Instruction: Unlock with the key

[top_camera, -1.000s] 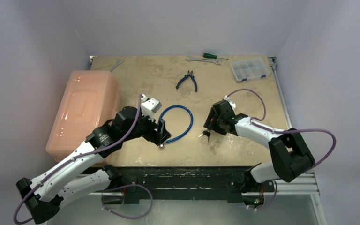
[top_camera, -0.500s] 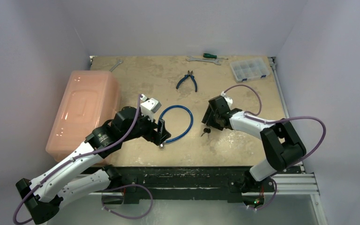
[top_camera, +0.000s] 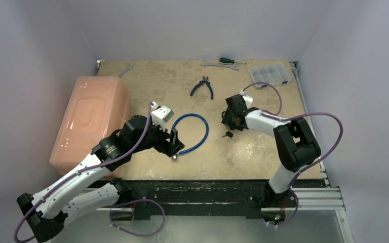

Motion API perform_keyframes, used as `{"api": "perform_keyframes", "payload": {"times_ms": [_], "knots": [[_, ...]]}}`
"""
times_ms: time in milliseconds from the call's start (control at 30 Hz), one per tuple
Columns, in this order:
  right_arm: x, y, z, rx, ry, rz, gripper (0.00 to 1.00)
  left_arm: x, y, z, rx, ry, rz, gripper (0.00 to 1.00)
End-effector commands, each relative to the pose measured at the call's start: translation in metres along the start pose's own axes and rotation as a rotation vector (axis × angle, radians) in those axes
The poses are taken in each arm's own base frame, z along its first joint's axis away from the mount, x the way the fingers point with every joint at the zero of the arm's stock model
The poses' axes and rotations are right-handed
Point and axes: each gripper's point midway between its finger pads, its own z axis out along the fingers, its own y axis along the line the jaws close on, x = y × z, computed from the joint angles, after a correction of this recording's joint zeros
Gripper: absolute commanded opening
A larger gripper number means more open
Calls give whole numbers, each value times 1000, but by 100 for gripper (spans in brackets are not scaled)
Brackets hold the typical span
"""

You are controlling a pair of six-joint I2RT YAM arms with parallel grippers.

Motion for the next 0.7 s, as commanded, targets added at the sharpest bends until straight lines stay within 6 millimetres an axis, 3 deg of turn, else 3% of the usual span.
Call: {"api": "perform_keyframes", "payload": {"times_ms": [0,233,333,500,667], "knots": [[-24,5,11,28,-61,-35,58,-5,2,-1,-7,-30,9,79],[-59,12,30,23,-116,-60,57,-6,3,-2,-14,-36,8,79],[-74,17,29,5,-137,-91,65,-6,3,-3,-16,-38,9,79],[-97,26,1,-29,-184,-136,91,-8,3,-5,-16,-48,8,79],[-109,46,-37,-104,-226,-231,95,-9,3,-6,-18,-52,11,79]]}}
